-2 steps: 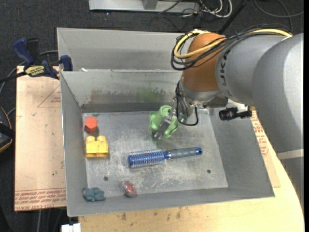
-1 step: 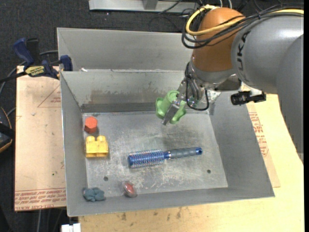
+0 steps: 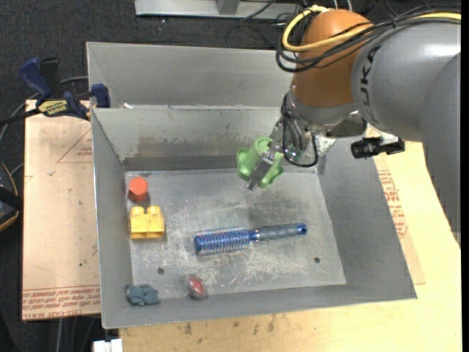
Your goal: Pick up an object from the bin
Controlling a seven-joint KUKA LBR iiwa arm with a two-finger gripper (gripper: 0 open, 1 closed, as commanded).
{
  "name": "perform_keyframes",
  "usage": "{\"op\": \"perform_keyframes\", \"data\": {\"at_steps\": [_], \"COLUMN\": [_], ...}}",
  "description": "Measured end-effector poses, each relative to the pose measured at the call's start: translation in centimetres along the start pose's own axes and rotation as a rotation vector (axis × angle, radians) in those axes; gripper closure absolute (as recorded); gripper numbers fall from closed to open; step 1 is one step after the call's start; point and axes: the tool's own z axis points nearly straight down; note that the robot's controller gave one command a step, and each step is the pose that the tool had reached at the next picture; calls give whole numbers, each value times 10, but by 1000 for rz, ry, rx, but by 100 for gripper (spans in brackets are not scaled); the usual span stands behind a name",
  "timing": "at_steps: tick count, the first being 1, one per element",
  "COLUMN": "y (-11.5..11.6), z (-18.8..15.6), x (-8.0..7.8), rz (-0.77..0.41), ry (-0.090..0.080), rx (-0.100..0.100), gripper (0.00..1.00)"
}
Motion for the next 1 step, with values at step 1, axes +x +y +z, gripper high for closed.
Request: {"op": "perform_keyframes", "data": {"at_steps": [1], "y": [0], "z": [-3], "x": [0], "rz": [-2], "ry": [1], "rx": [1], "gripper": [100]}}
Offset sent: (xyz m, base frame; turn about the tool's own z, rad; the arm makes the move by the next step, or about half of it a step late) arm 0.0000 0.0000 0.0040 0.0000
